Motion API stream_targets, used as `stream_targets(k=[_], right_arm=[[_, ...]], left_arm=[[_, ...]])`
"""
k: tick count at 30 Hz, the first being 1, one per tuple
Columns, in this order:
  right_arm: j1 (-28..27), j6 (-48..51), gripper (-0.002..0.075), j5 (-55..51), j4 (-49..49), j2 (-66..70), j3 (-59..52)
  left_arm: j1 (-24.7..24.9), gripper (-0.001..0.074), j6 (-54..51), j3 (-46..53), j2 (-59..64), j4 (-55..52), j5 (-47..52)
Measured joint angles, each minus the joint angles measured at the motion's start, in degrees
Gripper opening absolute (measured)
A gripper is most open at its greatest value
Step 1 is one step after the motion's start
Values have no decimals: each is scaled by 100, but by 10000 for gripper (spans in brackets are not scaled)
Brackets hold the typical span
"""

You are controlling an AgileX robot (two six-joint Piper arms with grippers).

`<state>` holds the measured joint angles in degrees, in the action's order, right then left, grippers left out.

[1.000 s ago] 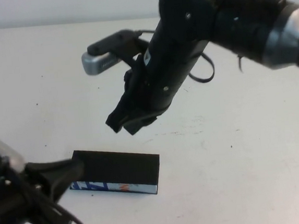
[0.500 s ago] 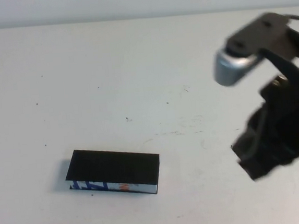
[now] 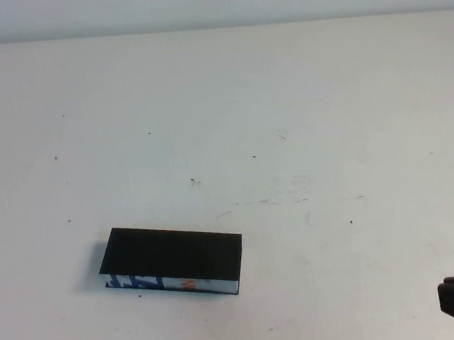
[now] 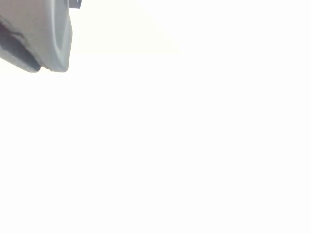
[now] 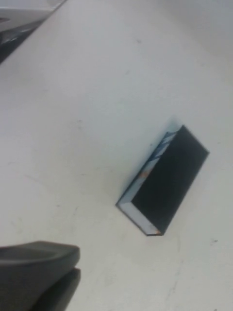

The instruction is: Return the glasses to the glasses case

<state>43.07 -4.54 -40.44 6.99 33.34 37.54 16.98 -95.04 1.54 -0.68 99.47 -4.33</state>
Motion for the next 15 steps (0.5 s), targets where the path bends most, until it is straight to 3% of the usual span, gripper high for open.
stream_targets(k=[6,15], right_arm=[[0,-26,-13,1500,383,-556,-1173],[0,-15,-13,1641,210,-577,-2042]], left_arm=[[0,-1,-19,0,0,13,-54],[0,-1,-41,0,0,13,-56]])
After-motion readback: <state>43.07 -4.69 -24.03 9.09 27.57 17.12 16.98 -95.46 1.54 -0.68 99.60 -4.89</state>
